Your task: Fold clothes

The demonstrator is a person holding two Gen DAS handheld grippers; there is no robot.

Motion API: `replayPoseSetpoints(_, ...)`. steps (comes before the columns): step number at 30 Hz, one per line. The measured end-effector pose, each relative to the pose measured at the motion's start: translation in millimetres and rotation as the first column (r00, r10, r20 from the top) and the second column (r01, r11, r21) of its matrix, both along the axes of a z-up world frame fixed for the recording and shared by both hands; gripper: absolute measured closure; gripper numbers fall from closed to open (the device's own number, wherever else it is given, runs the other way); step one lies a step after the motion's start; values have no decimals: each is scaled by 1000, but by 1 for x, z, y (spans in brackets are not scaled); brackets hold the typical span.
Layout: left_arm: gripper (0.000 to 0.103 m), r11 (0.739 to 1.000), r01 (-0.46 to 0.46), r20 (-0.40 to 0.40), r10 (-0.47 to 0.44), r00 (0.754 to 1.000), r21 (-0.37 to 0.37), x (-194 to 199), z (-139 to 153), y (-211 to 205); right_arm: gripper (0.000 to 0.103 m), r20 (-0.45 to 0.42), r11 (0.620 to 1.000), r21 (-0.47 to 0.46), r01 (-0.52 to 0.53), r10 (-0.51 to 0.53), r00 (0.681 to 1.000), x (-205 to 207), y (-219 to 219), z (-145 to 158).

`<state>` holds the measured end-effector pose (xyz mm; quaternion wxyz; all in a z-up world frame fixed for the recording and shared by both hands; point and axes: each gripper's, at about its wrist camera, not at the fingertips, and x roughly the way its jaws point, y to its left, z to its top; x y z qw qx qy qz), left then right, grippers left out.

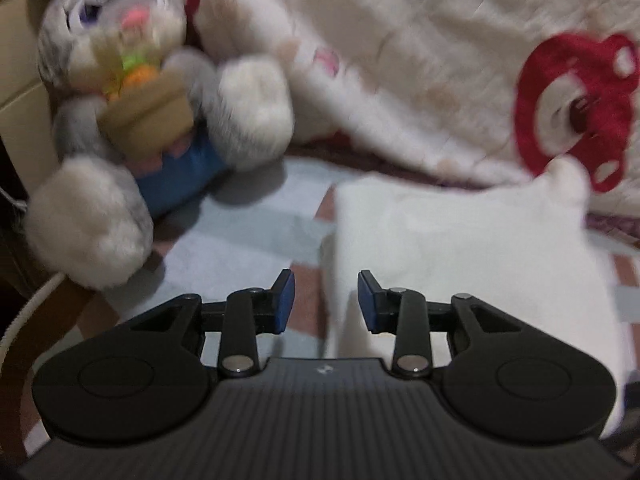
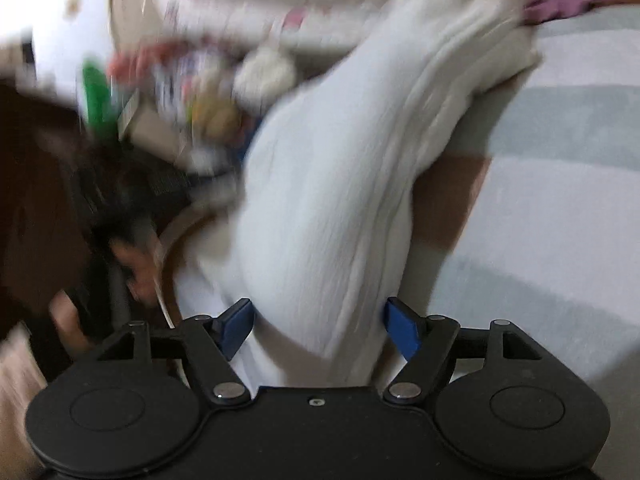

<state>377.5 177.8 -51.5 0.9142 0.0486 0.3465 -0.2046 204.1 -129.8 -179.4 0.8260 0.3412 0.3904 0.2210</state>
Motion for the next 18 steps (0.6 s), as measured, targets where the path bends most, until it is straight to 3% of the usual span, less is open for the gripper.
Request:
replayPoseSetpoints(3, 66, 997, 73, -60, -75, 995, -34, -14, -6, -2, 28, 52, 986, -153, -60, 69, 996, -12, 27, 5)
replayPoseSetpoints(5, 68, 995, 87, -123, -80, 989, 54, -21, -22, -6, 51, 97, 982, -183, -50, 69, 993, -17, 32, 5)
replayPoseSetpoints(7, 63, 983, 63, -165, -35, 986, 174, -25, -41, -6, 60, 95, 982, -187, -37, 56, 994, -19, 31, 5)
replayPoseSetpoints(10, 58, 983, 5, -182, 29, 983, 186, -25, -48, -2, 61, 118, 960, -269, -80, 116, 986, -22, 41, 13)
replayPoseSetpoints(13, 56, 961, 23, -144, 17, 989, 276, -28, -45, -17, 61, 105, 936, -327, -129, 171, 980, -17, 46, 20)
replayPoseSetpoints(18, 48, 932, 14, -81, 16, 997, 363, -36, -38, -25, 62, 31, 901, -298, -314, 338, 940, -22, 35, 29)
